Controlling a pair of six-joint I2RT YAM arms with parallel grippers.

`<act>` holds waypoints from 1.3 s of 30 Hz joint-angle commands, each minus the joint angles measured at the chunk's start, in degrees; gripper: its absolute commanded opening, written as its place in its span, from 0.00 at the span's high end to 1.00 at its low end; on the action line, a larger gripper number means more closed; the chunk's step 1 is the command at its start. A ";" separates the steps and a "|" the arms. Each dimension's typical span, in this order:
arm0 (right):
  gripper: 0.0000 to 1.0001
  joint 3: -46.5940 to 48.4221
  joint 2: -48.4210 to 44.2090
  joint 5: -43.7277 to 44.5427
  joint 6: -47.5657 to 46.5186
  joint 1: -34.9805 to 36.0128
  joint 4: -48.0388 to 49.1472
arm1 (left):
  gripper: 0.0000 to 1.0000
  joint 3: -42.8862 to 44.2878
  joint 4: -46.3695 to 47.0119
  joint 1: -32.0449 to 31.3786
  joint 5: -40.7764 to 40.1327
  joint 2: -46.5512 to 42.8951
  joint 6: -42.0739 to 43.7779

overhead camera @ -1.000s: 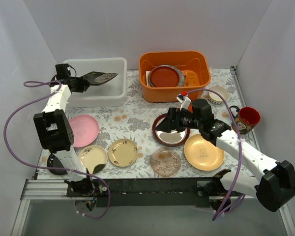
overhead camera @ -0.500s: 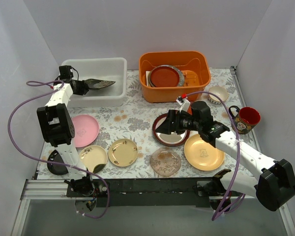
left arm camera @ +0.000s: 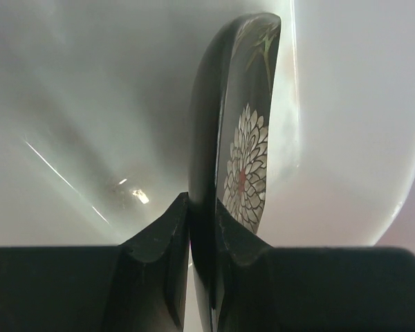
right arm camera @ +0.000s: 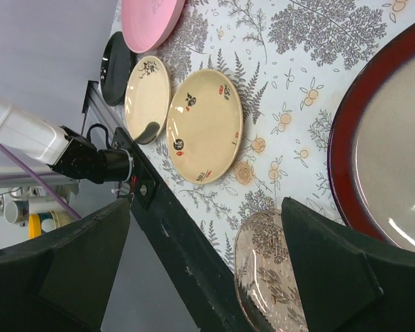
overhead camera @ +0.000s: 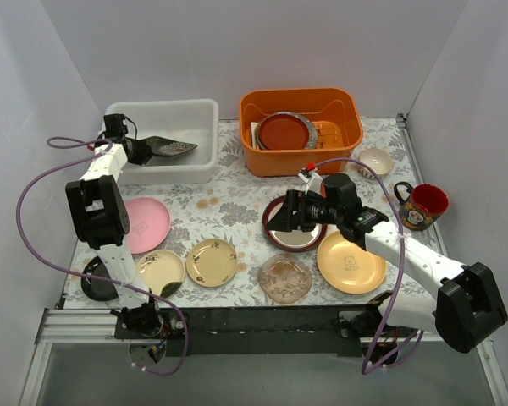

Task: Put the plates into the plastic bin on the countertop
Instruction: Place the plate in the plastic bin.

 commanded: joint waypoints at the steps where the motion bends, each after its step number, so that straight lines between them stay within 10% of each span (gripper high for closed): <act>1: 0.03 1.57 0.66 -1.77 -1.06 -0.38 3.12 | 1.00 4.71 6.54 -0.28 0.09 -1.38 1.74; 13: 0.04 3.24 3.38 -3.53 -1.33 -0.38 3.83 | 0.58 4.63 6.54 -0.63 2.20 -0.06 2.89; 39: 0.05 3.69 3.12 -4.06 -1.50 -0.38 2.69 | 0.31 7.77 -8.03 -0.64 -0.88 -2.44 -5.46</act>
